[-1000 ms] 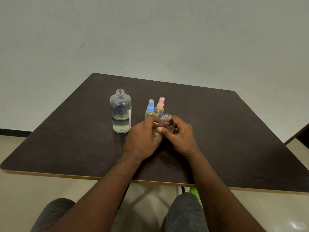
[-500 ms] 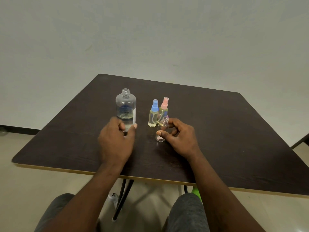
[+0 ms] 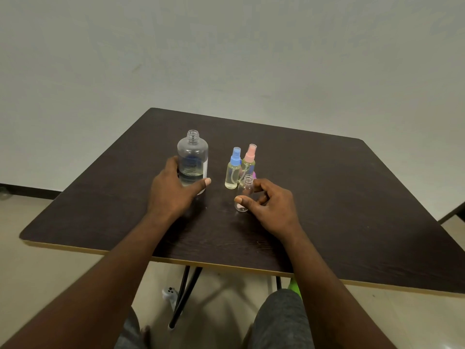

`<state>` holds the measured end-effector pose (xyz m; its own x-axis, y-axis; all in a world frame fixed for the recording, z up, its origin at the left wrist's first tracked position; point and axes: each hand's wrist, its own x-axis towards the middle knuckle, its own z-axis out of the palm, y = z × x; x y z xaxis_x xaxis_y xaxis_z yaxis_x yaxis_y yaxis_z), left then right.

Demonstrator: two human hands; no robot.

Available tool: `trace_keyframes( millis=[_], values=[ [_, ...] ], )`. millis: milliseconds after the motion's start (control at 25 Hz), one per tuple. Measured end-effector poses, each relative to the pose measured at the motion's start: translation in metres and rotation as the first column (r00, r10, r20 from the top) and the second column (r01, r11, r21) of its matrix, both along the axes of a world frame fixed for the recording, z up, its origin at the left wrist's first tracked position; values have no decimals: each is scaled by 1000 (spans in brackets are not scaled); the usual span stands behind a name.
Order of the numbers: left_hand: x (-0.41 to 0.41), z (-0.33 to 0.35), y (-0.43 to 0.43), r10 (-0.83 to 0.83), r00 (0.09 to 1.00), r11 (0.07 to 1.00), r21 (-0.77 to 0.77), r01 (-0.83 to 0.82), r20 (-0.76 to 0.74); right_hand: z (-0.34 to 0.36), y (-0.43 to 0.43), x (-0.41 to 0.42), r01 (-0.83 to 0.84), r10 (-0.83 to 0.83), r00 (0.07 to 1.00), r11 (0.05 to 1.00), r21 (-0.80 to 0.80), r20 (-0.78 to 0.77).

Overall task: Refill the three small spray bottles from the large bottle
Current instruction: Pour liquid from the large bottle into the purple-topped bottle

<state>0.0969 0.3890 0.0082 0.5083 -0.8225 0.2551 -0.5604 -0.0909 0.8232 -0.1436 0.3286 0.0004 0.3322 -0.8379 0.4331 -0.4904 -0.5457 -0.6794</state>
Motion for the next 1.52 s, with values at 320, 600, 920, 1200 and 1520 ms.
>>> trace_keyframes(
  millis=[320,600,920,1200,1520],
  values=[
    [-7,-12,3,79,934,983,-182,-15,348,-4,-5,-1,27,-25,999,998,-54,47],
    [-11,-16,3,112,815,985,-174,-14,568,-8,-8,-2,50,-47,998,992,-119,33],
    [-8,-19,2,155,771,980,-197,-39,618,-8,-8,-1,44,-41,998,994,-95,37],
    [-10,-19,4,194,758,969,-240,-51,622,-7,-7,-3,37,-34,999,996,-85,41],
    [-9,-18,3,200,732,969,-244,-48,651,-8,-10,-3,21,-18,999,997,-79,32]
  ],
)
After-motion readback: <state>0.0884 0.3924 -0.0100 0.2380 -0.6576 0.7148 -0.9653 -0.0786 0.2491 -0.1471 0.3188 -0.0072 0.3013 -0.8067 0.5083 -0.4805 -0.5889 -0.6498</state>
